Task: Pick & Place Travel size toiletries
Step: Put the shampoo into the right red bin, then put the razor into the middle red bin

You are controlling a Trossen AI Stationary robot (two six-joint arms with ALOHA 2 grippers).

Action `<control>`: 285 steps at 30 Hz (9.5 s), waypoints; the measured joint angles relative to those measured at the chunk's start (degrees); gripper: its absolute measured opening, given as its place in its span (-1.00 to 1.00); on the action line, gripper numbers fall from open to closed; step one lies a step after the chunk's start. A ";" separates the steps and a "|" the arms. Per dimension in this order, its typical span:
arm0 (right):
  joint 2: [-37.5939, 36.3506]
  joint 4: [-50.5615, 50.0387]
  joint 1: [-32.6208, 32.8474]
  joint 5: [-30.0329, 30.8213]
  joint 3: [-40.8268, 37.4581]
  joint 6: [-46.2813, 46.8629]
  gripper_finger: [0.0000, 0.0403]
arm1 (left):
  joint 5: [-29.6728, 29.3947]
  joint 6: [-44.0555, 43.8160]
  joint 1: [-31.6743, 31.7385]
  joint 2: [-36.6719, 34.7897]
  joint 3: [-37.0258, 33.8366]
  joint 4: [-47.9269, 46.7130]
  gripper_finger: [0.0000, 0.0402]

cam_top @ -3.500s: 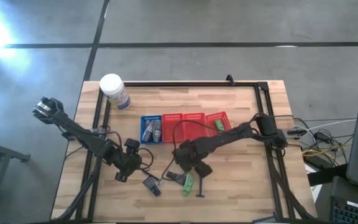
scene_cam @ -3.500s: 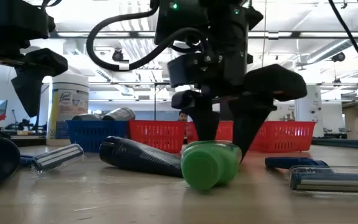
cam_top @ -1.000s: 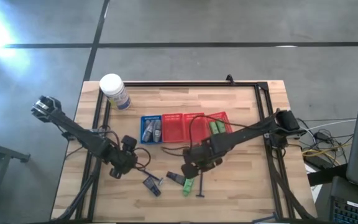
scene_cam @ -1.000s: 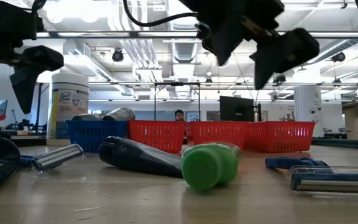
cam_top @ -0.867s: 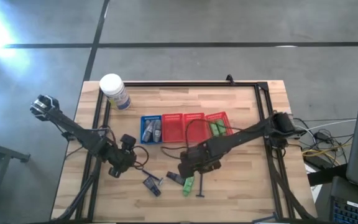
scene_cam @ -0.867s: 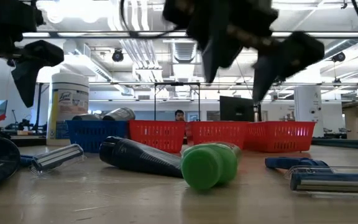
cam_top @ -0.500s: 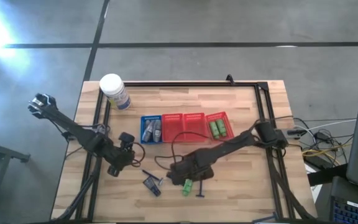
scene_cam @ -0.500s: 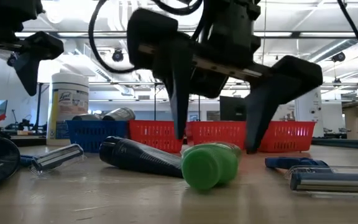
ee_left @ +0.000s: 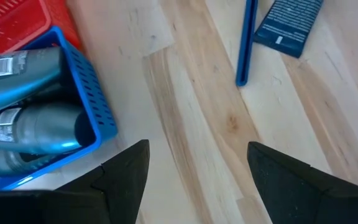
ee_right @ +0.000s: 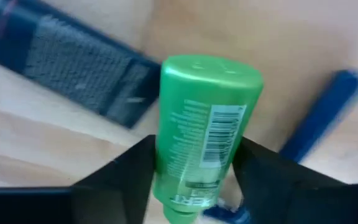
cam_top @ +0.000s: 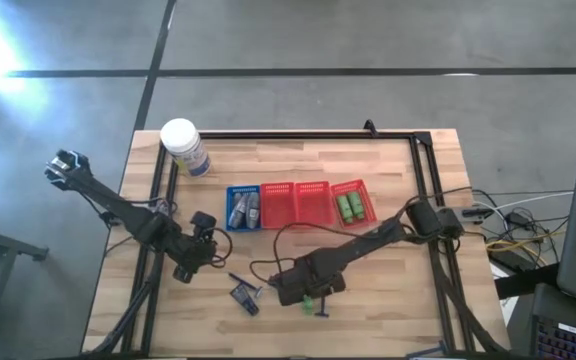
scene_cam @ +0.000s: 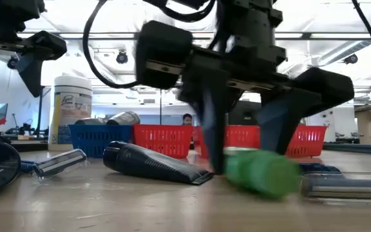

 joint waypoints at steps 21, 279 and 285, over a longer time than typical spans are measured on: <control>-37.27 -20.51 -26.91 14.36 -23.05 -29.45 -0.34 | -3.60 -2.63 3.05 0.54 0.00 5.85 0.37; -15.69 3.41 -35.52 2.73 -13.77 -49.66 -0.83 | 0.04 -31.78 24.23 6.64 9.57 19.55 0.04; -14.75 0.43 -35.70 0.10 -13.70 -49.11 -0.78 | -1.62 -31.93 23.06 6.64 9.55 18.29 0.04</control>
